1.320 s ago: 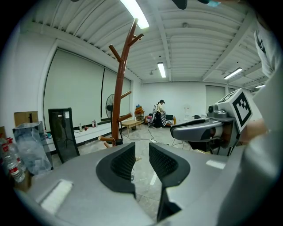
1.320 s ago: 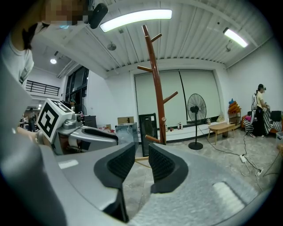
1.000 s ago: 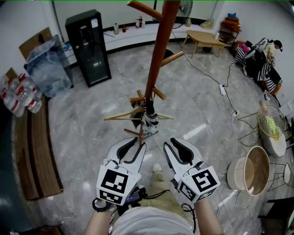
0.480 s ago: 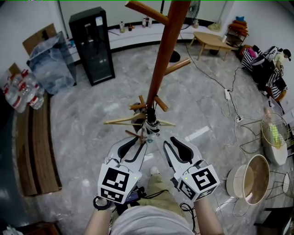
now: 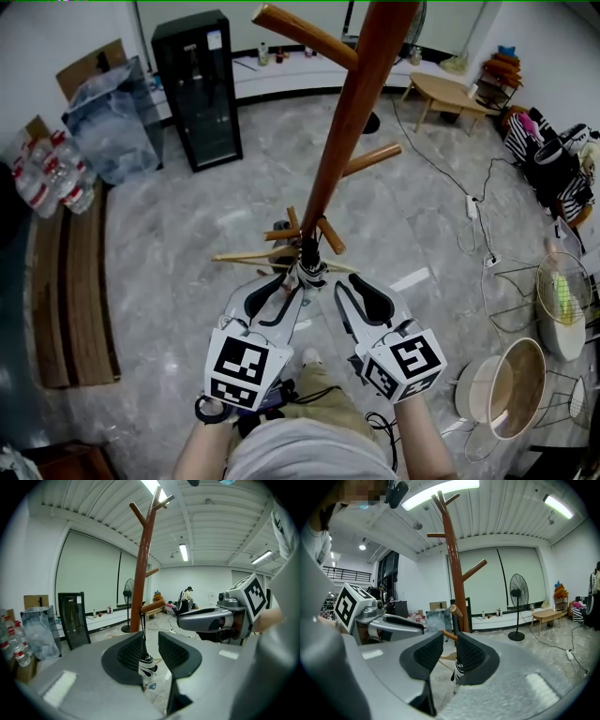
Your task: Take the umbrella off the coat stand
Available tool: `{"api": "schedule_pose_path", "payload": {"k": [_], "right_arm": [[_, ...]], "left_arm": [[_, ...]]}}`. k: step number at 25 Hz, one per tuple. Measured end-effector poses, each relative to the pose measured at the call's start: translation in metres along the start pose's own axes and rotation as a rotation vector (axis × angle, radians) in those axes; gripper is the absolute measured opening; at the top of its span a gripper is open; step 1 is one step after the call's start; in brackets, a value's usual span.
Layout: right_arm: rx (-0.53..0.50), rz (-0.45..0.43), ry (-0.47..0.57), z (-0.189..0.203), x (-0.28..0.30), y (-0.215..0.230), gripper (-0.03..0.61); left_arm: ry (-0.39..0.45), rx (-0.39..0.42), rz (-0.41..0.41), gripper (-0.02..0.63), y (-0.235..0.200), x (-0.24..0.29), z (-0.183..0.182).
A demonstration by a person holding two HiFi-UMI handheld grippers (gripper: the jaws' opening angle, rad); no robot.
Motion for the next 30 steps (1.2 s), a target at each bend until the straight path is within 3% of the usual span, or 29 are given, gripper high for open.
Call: {"api": "schedule_pose_path", "payload": {"k": [30], "right_arm": [[-0.061, -0.24, -0.11, 0.019, 0.1, 0.044, 0.091]], "left_arm": [[-0.01, -0.086, -0.198, 0.098, -0.034, 0.041, 0.007]]}}
Point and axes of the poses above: the fingertips, and each gripper's own axes: x forward along the fingers, y to its right, z out of its underside, the point moved 1 cm from there along -x, backward along the fingers, and after that the axes turned 4 degrees about -z, right-handed, at the moved point
